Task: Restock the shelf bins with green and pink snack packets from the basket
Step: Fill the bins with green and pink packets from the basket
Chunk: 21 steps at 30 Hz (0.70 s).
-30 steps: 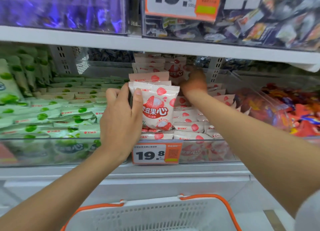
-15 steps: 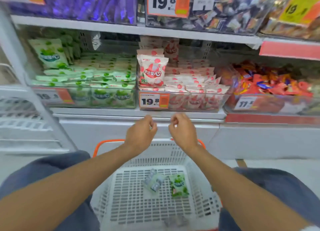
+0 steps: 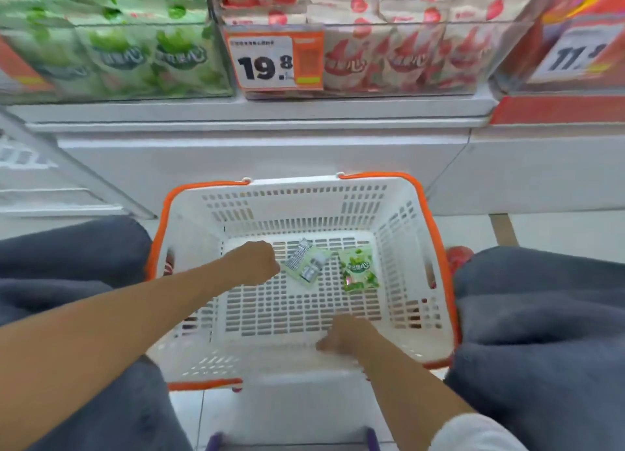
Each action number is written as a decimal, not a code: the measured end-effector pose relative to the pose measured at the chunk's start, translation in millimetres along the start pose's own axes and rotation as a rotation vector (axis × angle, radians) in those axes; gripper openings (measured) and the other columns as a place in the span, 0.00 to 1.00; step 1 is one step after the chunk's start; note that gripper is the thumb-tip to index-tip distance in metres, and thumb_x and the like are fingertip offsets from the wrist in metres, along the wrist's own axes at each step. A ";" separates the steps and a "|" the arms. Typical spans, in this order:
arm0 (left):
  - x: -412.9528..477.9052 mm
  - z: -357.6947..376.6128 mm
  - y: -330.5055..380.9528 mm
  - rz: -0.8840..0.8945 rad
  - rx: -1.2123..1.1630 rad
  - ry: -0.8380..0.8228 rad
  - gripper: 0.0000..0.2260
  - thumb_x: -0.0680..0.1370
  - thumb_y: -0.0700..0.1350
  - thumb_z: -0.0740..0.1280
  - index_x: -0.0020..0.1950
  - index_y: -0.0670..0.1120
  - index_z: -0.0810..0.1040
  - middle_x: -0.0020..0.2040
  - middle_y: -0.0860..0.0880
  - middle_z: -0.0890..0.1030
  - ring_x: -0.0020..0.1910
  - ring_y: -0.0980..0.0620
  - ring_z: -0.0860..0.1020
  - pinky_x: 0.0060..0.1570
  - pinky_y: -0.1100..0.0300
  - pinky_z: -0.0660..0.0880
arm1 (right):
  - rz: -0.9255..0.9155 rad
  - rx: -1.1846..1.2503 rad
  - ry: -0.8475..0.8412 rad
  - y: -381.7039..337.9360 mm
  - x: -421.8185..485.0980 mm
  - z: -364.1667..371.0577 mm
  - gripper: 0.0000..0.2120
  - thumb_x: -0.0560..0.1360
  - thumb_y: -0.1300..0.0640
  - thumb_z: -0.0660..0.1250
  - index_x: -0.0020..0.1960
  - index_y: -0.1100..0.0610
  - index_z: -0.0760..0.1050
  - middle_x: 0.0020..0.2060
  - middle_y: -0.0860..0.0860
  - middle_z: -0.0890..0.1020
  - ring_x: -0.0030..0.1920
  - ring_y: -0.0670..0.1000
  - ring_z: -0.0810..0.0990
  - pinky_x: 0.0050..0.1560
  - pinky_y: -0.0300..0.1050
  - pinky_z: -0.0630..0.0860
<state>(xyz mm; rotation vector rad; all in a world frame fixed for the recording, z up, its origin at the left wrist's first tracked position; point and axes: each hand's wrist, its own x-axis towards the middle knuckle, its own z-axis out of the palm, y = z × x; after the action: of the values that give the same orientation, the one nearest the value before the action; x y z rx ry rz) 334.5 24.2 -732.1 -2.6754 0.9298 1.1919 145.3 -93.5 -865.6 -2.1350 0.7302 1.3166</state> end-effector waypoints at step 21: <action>-48.6 -78.6 50.6 0.325 -1.056 0.227 0.15 0.83 0.50 0.61 0.53 0.38 0.75 0.46 0.42 0.78 0.40 0.50 0.77 0.37 0.62 0.76 | -0.502 1.093 0.128 -38.0 -203.1 -235.1 0.18 0.77 0.53 0.68 0.65 0.59 0.74 0.59 0.58 0.81 0.54 0.55 0.83 0.57 0.46 0.79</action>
<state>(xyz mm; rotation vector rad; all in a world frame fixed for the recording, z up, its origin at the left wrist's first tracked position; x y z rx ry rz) 332.8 -15.9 -634.6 -3.6100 0.9630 1.8867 240.9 -190.2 -583.7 -1.3436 0.6668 0.3366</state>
